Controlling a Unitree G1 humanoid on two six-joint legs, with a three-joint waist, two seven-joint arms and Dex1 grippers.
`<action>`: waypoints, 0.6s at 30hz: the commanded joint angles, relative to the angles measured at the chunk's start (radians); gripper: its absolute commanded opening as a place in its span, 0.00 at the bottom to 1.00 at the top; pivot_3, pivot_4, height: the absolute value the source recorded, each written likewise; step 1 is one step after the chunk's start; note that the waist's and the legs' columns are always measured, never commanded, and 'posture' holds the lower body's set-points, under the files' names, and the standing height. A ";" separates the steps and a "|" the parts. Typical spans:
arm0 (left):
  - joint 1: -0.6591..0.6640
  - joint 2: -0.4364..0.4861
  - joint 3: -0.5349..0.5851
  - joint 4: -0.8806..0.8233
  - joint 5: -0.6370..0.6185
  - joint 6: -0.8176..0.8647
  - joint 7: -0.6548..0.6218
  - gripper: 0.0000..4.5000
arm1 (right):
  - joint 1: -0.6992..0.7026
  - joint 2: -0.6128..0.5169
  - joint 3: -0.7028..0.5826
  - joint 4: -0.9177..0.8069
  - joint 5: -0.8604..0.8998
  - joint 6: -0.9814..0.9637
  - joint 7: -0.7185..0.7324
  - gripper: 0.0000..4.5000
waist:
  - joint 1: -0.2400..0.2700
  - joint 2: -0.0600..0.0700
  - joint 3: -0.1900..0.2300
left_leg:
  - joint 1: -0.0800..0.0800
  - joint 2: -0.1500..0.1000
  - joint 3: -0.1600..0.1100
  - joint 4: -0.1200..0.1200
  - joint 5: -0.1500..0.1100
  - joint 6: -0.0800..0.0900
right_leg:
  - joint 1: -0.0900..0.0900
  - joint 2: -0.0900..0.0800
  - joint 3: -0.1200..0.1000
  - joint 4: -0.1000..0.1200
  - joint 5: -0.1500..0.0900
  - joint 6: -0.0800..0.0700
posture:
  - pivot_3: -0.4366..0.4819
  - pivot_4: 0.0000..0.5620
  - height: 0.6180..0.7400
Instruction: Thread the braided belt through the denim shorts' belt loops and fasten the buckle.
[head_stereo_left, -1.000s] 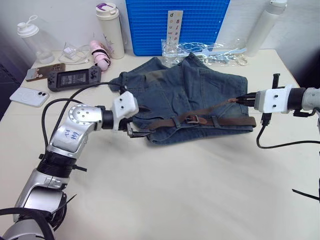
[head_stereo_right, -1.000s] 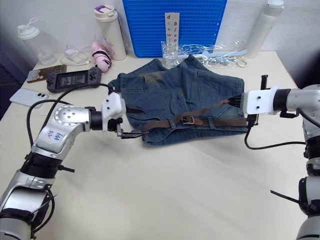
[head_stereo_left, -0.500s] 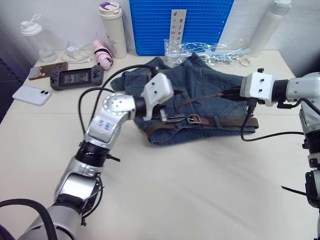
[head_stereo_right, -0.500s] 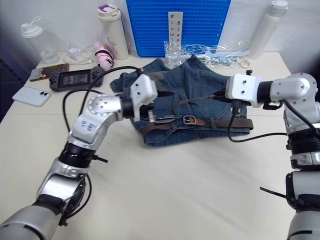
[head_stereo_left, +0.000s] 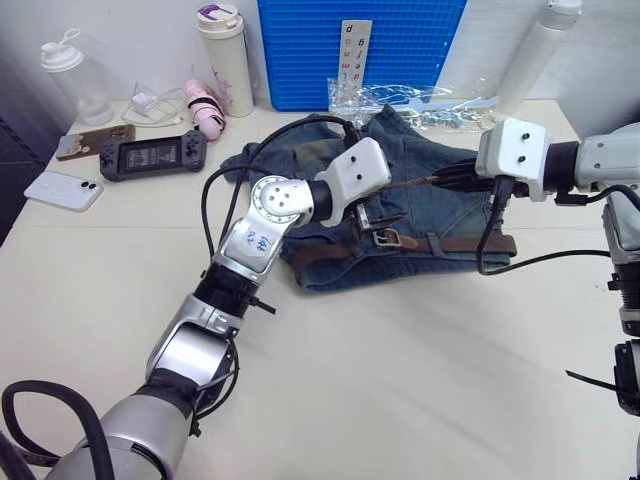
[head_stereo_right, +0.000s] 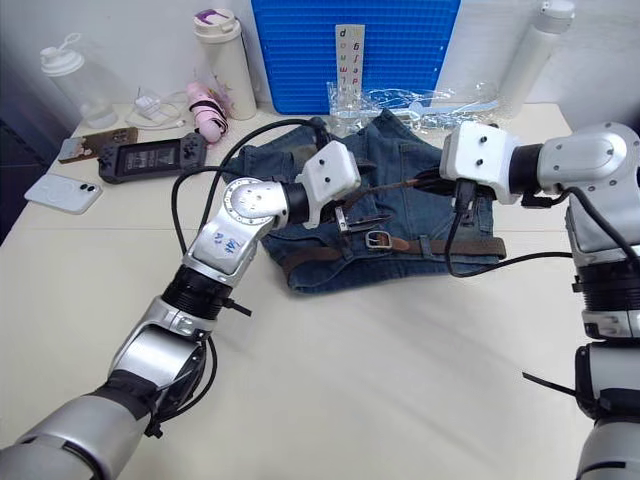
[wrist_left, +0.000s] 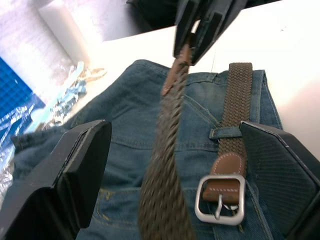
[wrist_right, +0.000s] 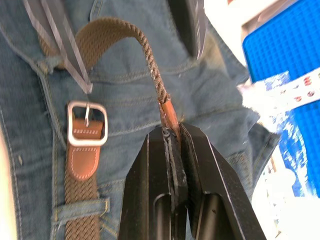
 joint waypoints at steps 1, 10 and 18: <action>-0.032 -0.017 0.001 0.014 0.024 -0.057 0.010 0.81 | -0.006 -0.018 -0.046 -0.053 0.030 0.031 -0.002 0.00 | 0.000 0.000 0.000 | 0.000 0.000 0.000 0.000 0.000 0.000 | 0.000 0.000 0.000 0.000 0.000 0.000 | 0.48 0.27 0.58; -0.048 -0.054 0.035 0.052 0.020 -0.090 0.013 0.01 | 0.018 -0.026 -0.055 -0.105 0.033 0.067 -0.017 0.00 | 0.000 0.000 0.000 | 0.000 0.000 0.000 0.000 0.000 0.000 | 0.000 -0.001 -0.001 0.000 0.000 0.000 | 0.48 0.27 0.58; -0.026 -0.032 0.097 0.072 0.006 -0.029 0.036 0.00 | 0.124 -0.041 -0.107 -0.182 0.082 0.151 -0.043 0.67 | 0.000 0.000 0.000 | 0.000 -0.001 -0.001 0.000 0.000 0.001 | 0.000 -0.002 -0.003 0.001 0.000 0.000 | 0.48 0.27 0.58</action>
